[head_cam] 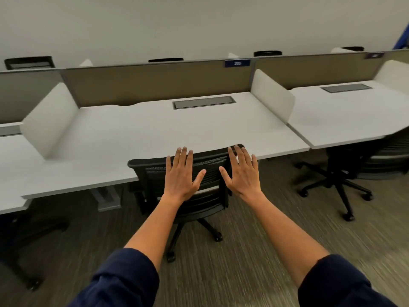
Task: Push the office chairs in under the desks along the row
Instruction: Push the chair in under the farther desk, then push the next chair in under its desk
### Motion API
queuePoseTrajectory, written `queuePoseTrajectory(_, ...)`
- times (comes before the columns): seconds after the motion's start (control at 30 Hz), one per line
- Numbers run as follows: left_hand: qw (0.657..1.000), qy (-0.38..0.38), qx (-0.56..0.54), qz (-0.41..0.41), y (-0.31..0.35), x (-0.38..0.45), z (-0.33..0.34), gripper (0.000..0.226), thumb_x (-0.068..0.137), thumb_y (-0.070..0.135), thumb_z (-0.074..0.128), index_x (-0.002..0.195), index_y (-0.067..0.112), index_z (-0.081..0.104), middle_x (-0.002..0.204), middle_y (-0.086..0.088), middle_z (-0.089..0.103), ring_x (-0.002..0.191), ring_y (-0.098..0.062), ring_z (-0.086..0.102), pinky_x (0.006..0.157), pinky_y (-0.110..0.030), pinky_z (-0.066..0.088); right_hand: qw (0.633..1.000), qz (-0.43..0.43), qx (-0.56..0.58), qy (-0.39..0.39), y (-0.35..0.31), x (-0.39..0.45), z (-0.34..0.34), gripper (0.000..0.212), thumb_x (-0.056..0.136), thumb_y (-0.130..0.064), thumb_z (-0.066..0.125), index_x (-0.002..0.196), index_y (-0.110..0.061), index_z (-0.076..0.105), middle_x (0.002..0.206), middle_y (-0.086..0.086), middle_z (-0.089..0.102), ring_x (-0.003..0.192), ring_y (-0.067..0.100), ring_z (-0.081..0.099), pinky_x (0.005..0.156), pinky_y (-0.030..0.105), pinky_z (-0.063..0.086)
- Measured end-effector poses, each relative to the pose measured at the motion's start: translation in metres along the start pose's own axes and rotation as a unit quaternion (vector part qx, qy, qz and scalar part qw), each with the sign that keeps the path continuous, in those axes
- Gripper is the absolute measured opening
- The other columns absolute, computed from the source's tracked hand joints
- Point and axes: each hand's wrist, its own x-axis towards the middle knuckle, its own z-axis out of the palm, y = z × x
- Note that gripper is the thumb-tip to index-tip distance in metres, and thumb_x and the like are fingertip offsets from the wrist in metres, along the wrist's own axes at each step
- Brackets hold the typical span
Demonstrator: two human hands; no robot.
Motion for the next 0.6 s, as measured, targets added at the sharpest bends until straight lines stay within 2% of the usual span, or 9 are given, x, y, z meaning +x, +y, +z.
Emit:
queuePoseTrajectory(0.2,0.997,-0.014,-0.020,0.076,0.058,-0.018,0.003,0.091,0.091,0.072,0.011,0.160,0.014,0.003,0.169,-0.009,-0.005,0.155,-0.023,-0.013,0.125,-0.054,-0.003,0.997,0.071,-0.026,0.007,0.039,-0.064,-0.035,0.080,0.097,-0.068,0.023,0.161,-0.020,0.014,0.169,0.009,0.011,0.156,0.030,0.010,0.124,0.056,0.010)
queuePoseTrajectory(0.3,0.989,-0.025,-0.040,0.139,0.116,-0.028,0.006,0.093,0.089,0.074,0.008,0.160,0.014,0.005,0.169,-0.009,-0.005,0.155,-0.024,-0.012,0.125,-0.054,-0.005,0.990,0.132,-0.051,0.023,0.081,-0.111,-0.062,0.083,0.095,-0.071,0.016,0.161,-0.021,0.013,0.169,0.010,0.009,0.156,0.031,0.008,0.125,0.057,0.009)
queuePoseTrajectory(0.43,0.978,-0.030,-0.059,0.200,0.188,-0.035,0.012,0.089,0.093,0.071,0.018,0.160,0.014,0.008,0.169,-0.009,-0.003,0.155,-0.025,-0.011,0.124,-0.055,-0.003,0.979,0.185,-0.076,0.034,0.130,-0.159,-0.092,0.083,0.094,-0.070,0.016,0.161,-0.021,0.012,0.170,0.009,0.007,0.156,0.031,0.007,0.125,0.057,0.009)
queuePoseTrajectory(0.47,0.977,-0.031,-0.057,0.201,0.190,-0.036,0.013,0.089,0.093,0.071,0.017,0.160,0.014,0.009,0.169,-0.009,-0.002,0.156,-0.025,-0.010,0.124,-0.055,-0.003,0.979,0.186,-0.078,0.038,0.129,-0.159,-0.094,0.084,0.094,-0.071,0.015,0.161,-0.021,0.012,0.170,0.009,0.007,0.156,0.031,0.007,0.125,0.057,0.009)
queuePoseTrajectory(0.6,0.960,-0.046,-0.079,0.264,0.271,-0.047,0.020,0.091,0.090,0.073,0.013,0.160,0.016,0.007,0.169,-0.008,-0.003,0.155,-0.024,-0.011,0.125,-0.055,-0.002,0.964,0.246,-0.090,0.054,0.182,-0.209,-0.121,0.084,0.093,-0.071,0.015,0.161,-0.021,0.015,0.170,0.009,0.009,0.156,0.031,0.008,0.125,0.058,0.009)
